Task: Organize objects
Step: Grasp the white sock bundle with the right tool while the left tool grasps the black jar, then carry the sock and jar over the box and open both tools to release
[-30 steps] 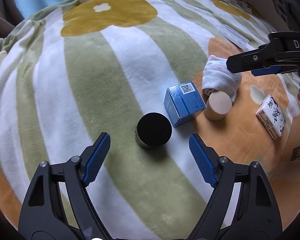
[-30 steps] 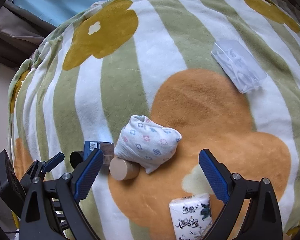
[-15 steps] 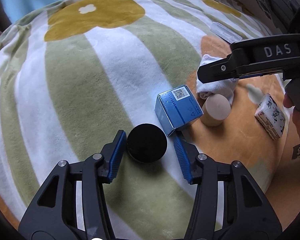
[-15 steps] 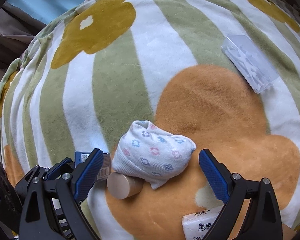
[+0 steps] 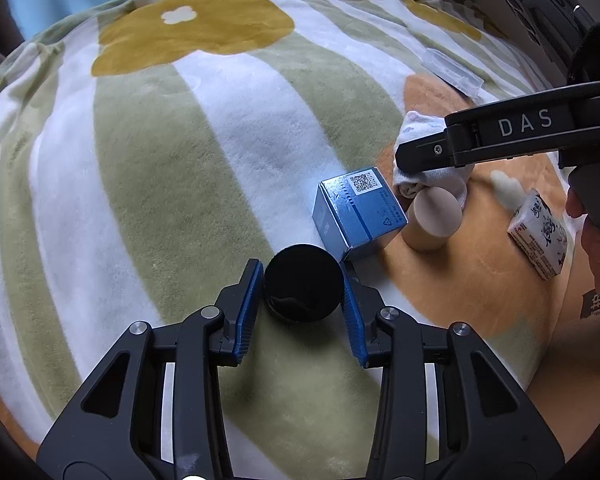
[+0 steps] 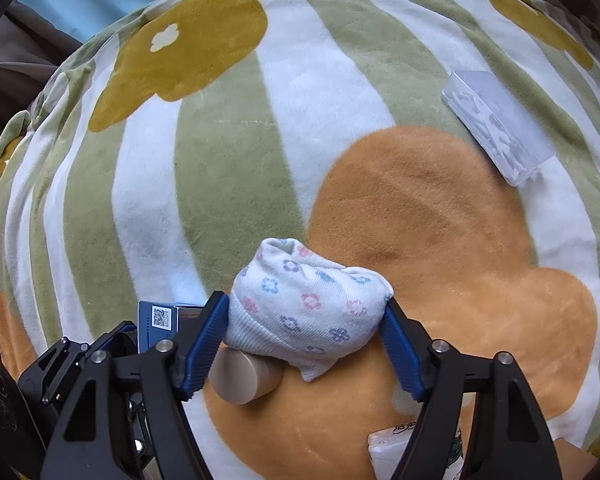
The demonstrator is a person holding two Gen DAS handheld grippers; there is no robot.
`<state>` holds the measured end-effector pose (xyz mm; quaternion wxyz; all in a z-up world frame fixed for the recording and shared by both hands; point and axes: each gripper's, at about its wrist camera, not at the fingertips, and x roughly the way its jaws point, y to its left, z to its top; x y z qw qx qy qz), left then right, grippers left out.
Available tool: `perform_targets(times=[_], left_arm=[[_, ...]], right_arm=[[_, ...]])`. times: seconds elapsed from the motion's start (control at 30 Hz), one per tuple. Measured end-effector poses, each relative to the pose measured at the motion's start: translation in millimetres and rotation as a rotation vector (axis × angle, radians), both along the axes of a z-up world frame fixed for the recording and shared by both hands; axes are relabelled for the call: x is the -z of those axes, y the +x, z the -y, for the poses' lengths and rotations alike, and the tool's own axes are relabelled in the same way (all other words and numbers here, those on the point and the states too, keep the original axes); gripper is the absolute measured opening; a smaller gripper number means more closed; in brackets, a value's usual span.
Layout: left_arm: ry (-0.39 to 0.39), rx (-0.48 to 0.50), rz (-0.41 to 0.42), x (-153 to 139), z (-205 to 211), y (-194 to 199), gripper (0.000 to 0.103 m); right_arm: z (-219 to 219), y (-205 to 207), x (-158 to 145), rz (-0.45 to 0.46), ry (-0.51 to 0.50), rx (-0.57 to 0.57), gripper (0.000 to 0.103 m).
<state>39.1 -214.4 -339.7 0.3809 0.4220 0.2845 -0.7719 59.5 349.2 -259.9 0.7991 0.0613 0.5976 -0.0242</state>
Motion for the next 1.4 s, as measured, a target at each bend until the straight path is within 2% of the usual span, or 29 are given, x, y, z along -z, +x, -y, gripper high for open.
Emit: perform_targets(times=[0.03, 0.33, 0.6, 0.97, 1.4], left_arm=[[0.002, -0.072, -0.043, 1.3, -1.6, 0.2, 0.035], [-0.008, -0.089, -0.052, -6.3, -3.4, 7.8, 0.034], [-0.025, -0.143, -0.067, -25.4, -7.1, 19.7, 0.034], [-0.067, -0.213, -0.079, -73.5, -19.0, 21.4, 0.034], [-0.119, -0.29, -0.09, -139.7, -78.6, -1.1, 0.034]], right_arm=[[1.2, -0.3, -0.6, 0.003, -0.003, 0.002, 0.067], [11.3, -3.0, -6.7, 0.024, -0.028, 0.004, 0.065], [17.7, -5.5, -21.4, 0.064, -0.044, -0.022, 0.064], [-1.3, 21.6, -49.9, 0.139, -0.071, -0.083, 0.064], [17.7, -26.4, -116.6, 0.243, -0.082, -0.18, 0.064]])
